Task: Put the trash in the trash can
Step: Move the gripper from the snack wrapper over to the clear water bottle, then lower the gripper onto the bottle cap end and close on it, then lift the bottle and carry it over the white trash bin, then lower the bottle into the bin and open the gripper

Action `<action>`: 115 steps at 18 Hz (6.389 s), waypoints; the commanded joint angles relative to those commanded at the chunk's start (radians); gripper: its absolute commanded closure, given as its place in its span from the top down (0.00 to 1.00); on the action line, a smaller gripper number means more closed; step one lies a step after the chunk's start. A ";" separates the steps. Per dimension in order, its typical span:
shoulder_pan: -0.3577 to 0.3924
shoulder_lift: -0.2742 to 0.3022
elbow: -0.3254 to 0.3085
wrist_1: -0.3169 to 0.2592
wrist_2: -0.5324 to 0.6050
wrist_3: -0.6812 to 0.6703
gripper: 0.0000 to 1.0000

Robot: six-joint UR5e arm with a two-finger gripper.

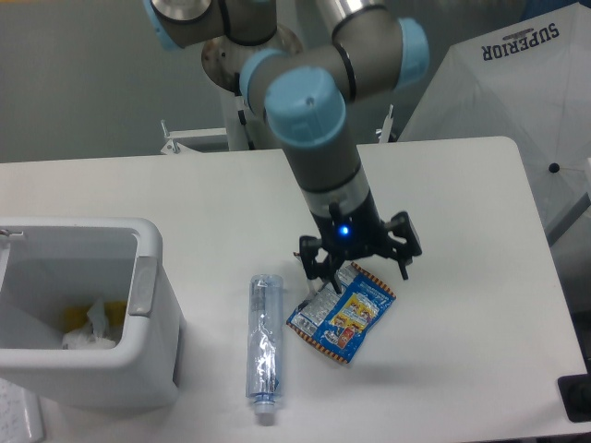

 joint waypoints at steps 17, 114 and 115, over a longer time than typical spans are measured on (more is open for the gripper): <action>-0.095 -0.224 0.037 0.144 -0.198 -0.365 1.00; -0.433 -0.023 0.328 0.193 -0.213 -0.396 0.69; -0.434 -0.022 0.315 0.193 -0.213 -0.396 0.76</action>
